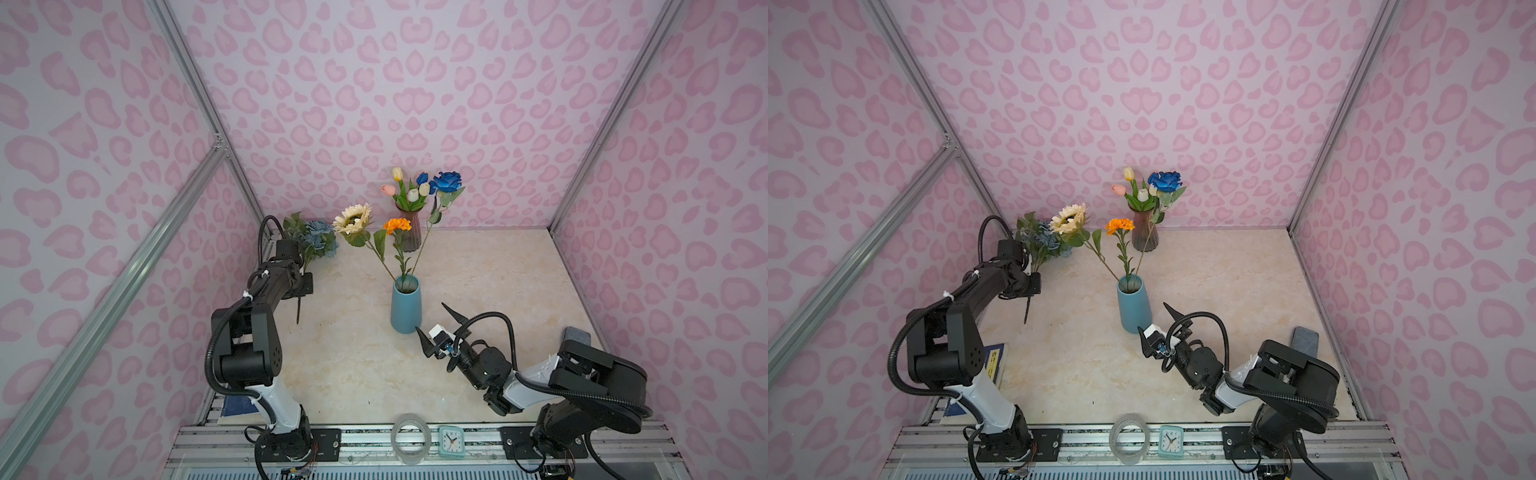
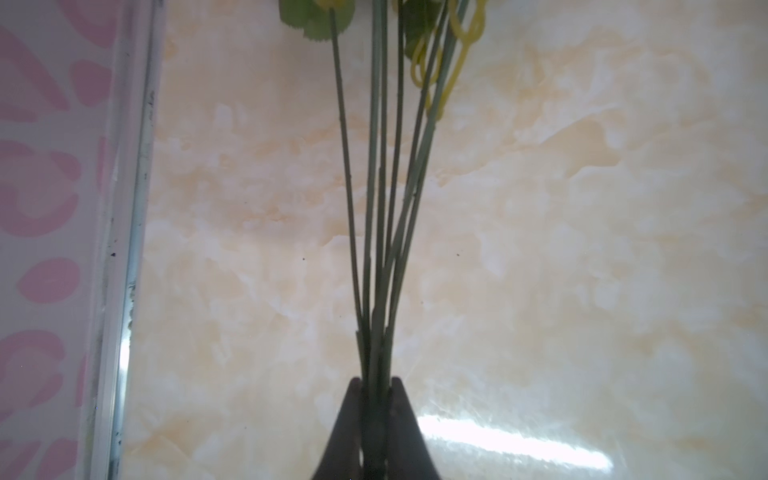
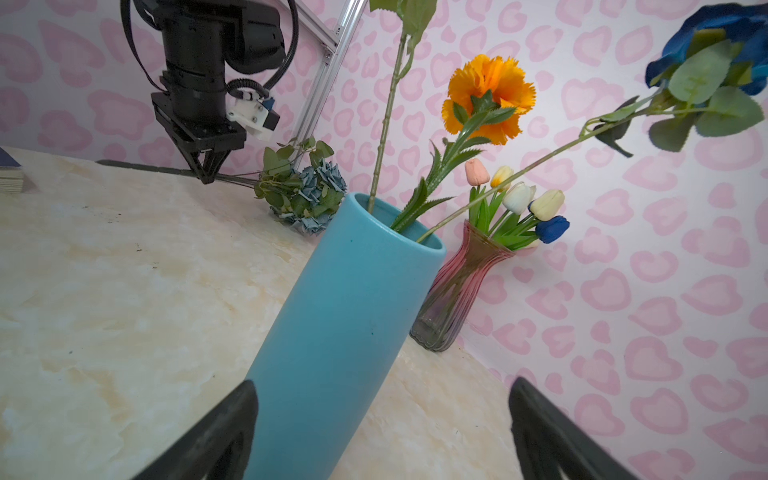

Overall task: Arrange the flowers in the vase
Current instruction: 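Lift the pale blue rose bundle upward with the left gripper, then carry the bundle over the vase with the left gripper while the right gripper rises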

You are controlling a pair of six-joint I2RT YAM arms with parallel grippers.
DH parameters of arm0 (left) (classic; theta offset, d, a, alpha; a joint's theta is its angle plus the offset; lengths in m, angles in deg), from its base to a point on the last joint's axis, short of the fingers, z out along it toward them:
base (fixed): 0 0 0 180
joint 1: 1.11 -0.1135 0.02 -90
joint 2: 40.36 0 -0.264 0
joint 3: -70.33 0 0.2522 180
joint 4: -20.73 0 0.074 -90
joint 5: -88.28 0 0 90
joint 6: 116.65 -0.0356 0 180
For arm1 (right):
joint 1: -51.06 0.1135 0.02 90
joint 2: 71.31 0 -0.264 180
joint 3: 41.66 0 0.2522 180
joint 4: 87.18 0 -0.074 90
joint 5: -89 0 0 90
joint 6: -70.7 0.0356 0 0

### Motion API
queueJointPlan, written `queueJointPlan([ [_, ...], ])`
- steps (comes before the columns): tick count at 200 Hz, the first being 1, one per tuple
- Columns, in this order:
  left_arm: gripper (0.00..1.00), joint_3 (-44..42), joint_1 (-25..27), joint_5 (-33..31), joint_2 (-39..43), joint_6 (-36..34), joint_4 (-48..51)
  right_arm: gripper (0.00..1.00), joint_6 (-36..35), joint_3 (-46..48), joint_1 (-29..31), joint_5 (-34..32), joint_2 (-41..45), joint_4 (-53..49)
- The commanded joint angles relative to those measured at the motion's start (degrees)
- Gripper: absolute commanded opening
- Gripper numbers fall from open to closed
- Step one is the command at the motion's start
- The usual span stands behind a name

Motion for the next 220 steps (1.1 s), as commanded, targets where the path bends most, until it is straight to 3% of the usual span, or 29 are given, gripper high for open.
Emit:
queueJointPlan([
  [1,0.03,-2.19,0.07,1.31,7.95,1.61,-7.17,0.94,-0.11,-0.32,0.23,-1.41,-0.31,2.11],
  [47,0.03,-6.66,0.31,3.8,24.3,3.53,-13.33,0.94,-0.05,-0.47,0.26,-2.12,-0.3,2.15],
  [80,0.03,-10.0,0.49,6.0,30.82,3.83,-16.72,0.94,-0.37,-0.55,0.46,-2.3,-0.11,2.12],
  [133,0.03,-20.0,1.83,10.18,46.68,5.75,-32.74,0.94,-0.77,-0.68,0.61,-2.73,-0.32,2.17],
  [190,0.03,-24.72,6.77,17.06,56.24,5.06,-43.67,0.94,-0.85,-0.81,0.78,-2.83,-0.42,2.18],
  [220,0.03,-27.35,9.64,24.64,58.72,6.65,-49.86,0.94,-1.27,-0.97,1.05,-2.83,-0.62,2.15],
])
